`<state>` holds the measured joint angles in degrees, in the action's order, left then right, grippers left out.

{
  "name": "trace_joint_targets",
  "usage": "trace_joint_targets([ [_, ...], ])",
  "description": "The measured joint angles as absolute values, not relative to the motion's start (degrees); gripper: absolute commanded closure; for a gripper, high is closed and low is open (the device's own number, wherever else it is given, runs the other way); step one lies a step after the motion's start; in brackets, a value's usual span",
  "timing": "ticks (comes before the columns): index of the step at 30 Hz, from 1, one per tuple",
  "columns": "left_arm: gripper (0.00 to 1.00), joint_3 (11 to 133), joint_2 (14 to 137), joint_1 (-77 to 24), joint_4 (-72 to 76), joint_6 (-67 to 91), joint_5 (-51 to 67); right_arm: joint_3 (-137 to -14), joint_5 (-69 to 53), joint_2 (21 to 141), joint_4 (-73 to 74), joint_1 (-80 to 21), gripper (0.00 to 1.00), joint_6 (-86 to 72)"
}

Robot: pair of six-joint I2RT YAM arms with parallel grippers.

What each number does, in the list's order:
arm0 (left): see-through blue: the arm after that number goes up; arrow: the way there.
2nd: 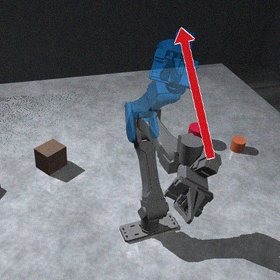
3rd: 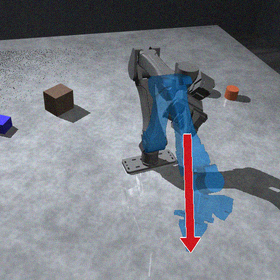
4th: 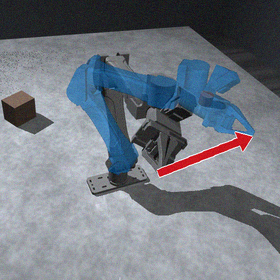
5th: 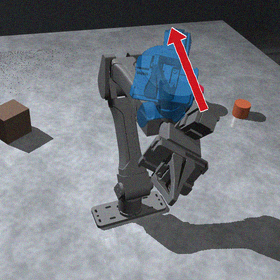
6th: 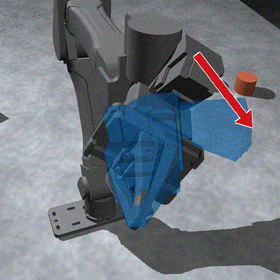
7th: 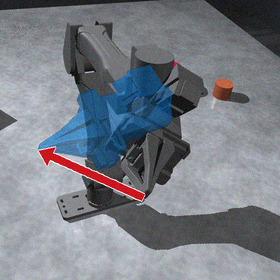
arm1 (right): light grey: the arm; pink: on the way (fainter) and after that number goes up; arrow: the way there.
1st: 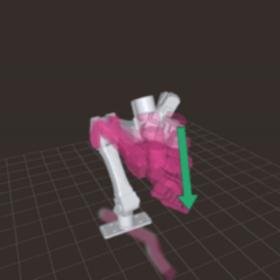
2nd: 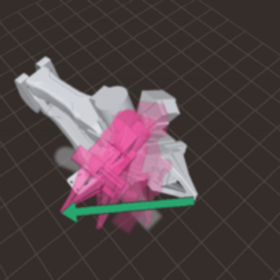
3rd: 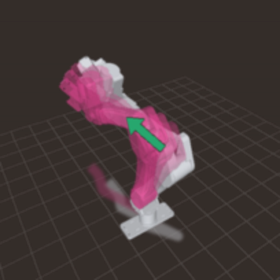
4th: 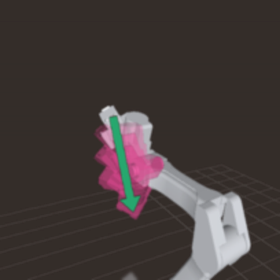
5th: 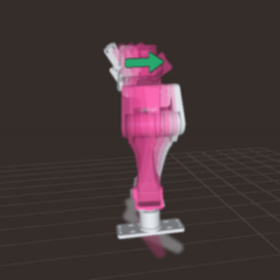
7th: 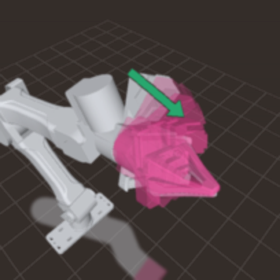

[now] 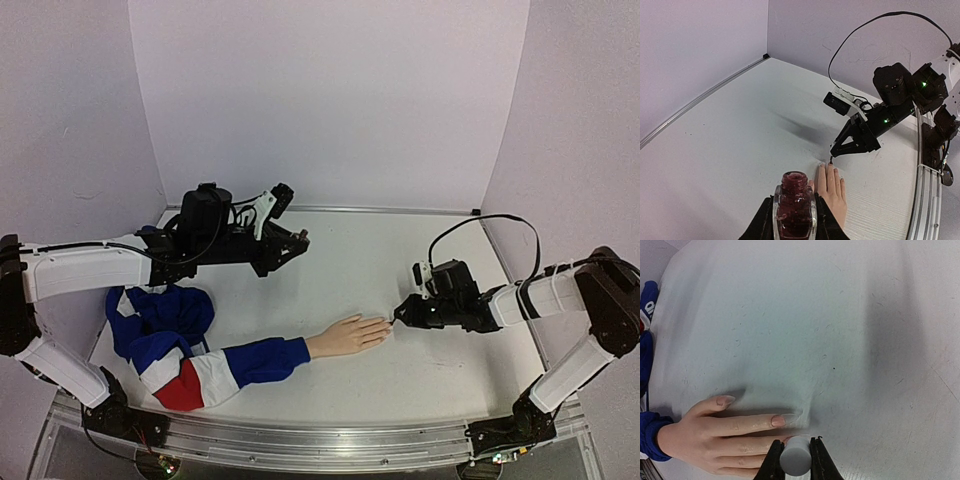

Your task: Paint the nails

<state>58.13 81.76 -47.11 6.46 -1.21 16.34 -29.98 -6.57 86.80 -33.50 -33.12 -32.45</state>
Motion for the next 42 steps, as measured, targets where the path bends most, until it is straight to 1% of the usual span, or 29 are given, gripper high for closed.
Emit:
trace_joint_targets([
  [42,1.0,58.1,81.8,-47.1,6.5,-1.2,16.8,-30.0,-3.8,88.2,-33.5,-33.1,1.0,-33.3],
])
